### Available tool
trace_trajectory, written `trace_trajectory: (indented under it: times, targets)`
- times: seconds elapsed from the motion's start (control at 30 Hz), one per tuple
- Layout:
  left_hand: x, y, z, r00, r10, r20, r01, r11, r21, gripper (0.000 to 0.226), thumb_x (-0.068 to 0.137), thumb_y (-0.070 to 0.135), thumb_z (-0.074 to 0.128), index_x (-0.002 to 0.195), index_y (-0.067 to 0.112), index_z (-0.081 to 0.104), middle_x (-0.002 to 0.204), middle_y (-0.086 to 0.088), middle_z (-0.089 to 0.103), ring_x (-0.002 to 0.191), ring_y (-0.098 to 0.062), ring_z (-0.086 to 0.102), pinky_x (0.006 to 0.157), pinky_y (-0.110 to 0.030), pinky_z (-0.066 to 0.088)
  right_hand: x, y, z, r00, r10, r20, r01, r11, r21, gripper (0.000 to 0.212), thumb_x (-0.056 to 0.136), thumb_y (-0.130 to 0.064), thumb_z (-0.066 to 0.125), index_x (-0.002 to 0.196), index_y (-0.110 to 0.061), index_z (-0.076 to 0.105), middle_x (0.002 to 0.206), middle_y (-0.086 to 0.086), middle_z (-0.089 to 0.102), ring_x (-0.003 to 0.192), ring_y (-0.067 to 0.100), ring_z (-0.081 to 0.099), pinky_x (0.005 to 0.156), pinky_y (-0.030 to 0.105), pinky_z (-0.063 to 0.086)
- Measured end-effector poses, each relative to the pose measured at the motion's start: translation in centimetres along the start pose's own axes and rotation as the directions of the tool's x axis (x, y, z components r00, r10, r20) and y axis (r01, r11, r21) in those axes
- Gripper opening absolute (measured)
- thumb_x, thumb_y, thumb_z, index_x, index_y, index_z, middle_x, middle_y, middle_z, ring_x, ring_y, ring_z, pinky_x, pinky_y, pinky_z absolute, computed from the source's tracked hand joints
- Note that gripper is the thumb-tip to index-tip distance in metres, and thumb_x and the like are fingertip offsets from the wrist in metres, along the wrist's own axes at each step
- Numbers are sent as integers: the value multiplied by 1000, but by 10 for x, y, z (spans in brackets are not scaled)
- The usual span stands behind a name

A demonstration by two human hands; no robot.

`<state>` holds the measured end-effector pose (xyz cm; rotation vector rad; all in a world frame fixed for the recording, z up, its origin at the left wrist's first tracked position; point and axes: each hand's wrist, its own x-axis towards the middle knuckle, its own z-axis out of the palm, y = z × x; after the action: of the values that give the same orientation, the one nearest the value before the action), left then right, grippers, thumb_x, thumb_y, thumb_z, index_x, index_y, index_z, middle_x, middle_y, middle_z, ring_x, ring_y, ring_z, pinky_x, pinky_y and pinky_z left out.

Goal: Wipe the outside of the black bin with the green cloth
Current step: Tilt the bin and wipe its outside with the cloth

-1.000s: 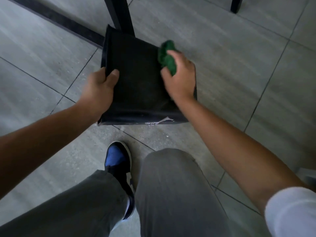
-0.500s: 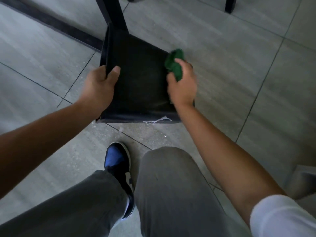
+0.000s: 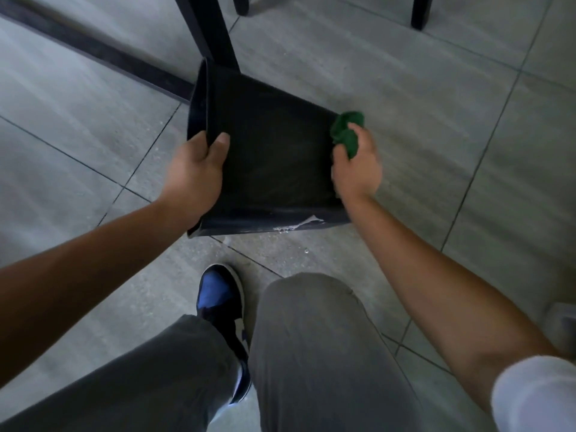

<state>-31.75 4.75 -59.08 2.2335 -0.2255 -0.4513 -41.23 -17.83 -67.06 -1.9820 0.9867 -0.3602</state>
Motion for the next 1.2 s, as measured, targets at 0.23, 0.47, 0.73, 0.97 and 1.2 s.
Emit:
trace_trajectory:
  times: [0.23, 0.47, 0.73, 0.97, 1.2]
  targets:
    - [6, 12, 6, 999, 8, -46, -11, 999, -51, 29, 108, 39, 49, 87, 23, 60, 80, 6, 66, 58, 11, 61, 52, -10, 47, -68, -50, 42, 731, -669, 133, 649, 742, 166, 45, 91, -27, 60, 137, -27, 60, 156, 4, 50, 153, 23, 36, 125, 53, 28]
    - [0, 14, 6, 1000, 9, 23, -8, 998, -69, 24, 109, 41, 44, 100, 27, 62, 92, 6, 67, 70, 13, 63, 51, -2, 44, -3, 20, 1, 997, 56, -55, -56, 998, -11, 42, 97, -22, 59, 139, -19, 59, 145, 3, 60, 122, 30, 62, 84, 20, 38]
    - [-2, 28, 22, 999, 50, 12, -49, 994, -101, 29, 101, 41, 48, 100, 17, 65, 95, -7, 73, 87, -17, 72, 79, -44, 61, -89, -29, 9, 803, -574, 163, 496, 794, 351, 45, 90, -15, 64, 134, -19, 62, 159, 7, 47, 151, 25, 40, 122, 48, 37]
    - [-7, 17, 13, 1000, 14, 10, -13, 999, -46, 19, 110, 40, 44, 106, 28, 58, 95, 11, 64, 87, -1, 62, 57, -3, 45, -10, 23, -10, 998, 16, 55, -15, 1000, -4, 41, 94, -17, 59, 134, -19, 66, 143, 6, 63, 125, 32, 63, 103, 31, 47]
    - [-3, 20, 12, 998, 23, 60, -19, 998, -62, 20, 110, 40, 43, 97, 33, 56, 95, 8, 63, 87, -4, 62, 61, -12, 46, 0, -16, -44, 990, 50, 132, -79, 970, 228, 31, 79, -25, 69, 106, -39, 76, 81, -17, 74, 73, 4, 70, 72, 23, 58]
